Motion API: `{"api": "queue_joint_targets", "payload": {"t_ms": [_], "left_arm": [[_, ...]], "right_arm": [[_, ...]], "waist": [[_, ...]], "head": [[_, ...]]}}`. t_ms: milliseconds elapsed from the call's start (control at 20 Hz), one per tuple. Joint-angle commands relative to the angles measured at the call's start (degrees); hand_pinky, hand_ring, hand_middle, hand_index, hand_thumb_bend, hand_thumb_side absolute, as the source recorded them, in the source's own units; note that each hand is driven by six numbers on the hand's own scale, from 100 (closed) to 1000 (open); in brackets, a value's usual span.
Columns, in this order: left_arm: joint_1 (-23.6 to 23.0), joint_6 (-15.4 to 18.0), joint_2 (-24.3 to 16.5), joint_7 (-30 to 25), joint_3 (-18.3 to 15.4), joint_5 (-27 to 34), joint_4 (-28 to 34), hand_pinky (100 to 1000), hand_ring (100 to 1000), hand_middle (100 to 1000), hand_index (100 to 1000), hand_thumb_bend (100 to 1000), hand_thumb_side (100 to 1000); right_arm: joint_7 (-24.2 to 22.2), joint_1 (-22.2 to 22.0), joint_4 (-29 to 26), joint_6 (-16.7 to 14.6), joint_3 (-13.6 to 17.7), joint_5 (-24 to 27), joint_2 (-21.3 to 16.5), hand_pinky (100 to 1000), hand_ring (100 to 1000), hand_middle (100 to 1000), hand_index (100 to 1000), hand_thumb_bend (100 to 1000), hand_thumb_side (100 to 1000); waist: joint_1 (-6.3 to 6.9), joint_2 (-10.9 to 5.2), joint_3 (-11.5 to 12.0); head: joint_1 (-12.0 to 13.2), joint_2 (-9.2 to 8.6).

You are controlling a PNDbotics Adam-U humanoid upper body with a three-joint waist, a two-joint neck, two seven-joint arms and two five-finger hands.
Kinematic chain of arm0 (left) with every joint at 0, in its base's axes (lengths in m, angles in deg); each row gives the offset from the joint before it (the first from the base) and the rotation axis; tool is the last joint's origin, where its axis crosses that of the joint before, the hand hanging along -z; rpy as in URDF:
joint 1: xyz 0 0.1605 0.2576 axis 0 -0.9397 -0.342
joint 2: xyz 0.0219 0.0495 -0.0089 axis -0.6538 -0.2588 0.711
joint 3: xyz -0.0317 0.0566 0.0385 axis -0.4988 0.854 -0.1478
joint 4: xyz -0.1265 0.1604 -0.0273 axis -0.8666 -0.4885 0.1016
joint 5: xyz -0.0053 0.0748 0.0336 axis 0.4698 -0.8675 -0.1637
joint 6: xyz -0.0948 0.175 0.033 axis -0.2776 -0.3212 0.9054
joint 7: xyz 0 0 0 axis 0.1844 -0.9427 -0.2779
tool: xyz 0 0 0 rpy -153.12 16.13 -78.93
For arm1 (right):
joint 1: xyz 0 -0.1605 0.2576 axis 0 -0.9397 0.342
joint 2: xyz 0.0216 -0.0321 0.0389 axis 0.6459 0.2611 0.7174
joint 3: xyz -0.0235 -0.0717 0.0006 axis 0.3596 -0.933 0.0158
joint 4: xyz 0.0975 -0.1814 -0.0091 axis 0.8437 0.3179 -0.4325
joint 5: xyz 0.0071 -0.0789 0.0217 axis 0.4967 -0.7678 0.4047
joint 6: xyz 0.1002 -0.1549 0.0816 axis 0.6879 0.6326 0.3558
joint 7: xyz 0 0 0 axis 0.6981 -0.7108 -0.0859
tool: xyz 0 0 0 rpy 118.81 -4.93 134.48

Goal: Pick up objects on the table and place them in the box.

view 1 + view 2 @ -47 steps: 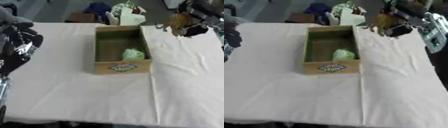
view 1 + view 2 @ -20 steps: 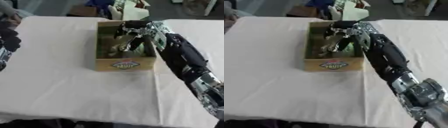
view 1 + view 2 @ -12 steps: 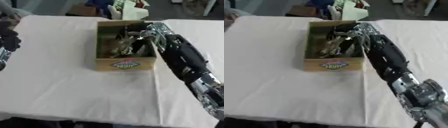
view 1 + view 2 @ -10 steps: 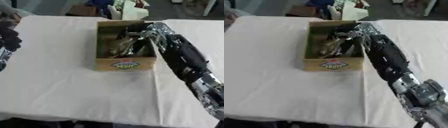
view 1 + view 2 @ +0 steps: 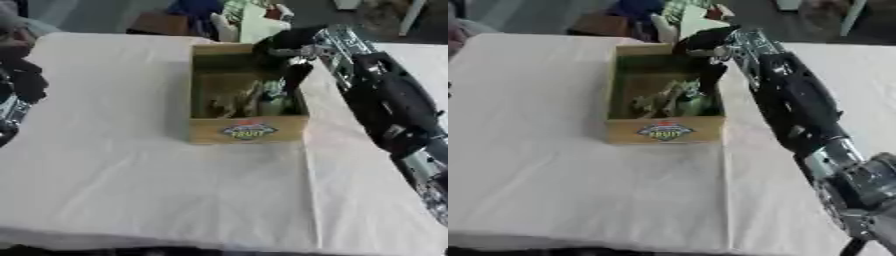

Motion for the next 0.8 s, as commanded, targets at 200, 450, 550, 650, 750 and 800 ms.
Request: {"api": "queue_joint_targets", "payload": {"t_ms": [200,450,550,650,750,800], "left_arm": [[0.1,-0.02,-1.58,0.49,-0.94,-0.25,0.31,569,583,575,782,562,569],[-0.28,-0.08,-1.55,0.82,-1.25,-0.4,-0.13,568,583,574,782,562,569],[-0.53,-0.11,-1.52,1.05,-1.47,-0.48,-0.39,568,583,574,781,562,569],[-0.81,-0.15,-1.49,1.34,-1.65,-0.5,-0.69,567,583,573,781,558,552],[-1.04,-0.16,-1.5,1.5,-1.74,-0.52,-1.06,567,583,573,781,561,569],[-1.16,-0.15,-1.46,1.63,-1.85,-0.52,-1.23,566,583,573,781,560,568]], "right_arm": [[-6.58,1.18,-5.56,-8.37,0.9,3.81,-4.54,838,890,893,950,471,578],[-2.71,-1.84,-9.88,-10.6,2.77,7.9,-7.19,811,849,860,937,461,480],[-0.88,-3.82,-12.69,-10.61,4.07,9.74,-8.51,793,824,840,928,456,420],[0.94,-6.33,-15.61,-10.04,5.54,11.56,-9.57,782,808,831,925,560,367],[2.79,-9.2,-18.59,-9.08,6.67,13.4,-10.38,769,787,808,920,457,374],[3.65,-10.58,-19.99,-8.67,7.06,14.27,-10.66,760,775,797,918,443,369]], "waist": [[0.02,-1.15,-0.81],[0.08,-1.08,-1.82],[0.11,-1.04,-2.33],[0.16,-1.08,-2.93],[0.16,-1.08,-3.42],[0.2,-0.99,-3.62]], "head": [[0.94,0.3],[2.11,0.31],[2.55,0.31],[3.13,0.32],[3.52,0.31],[3.78,0.27]]}}
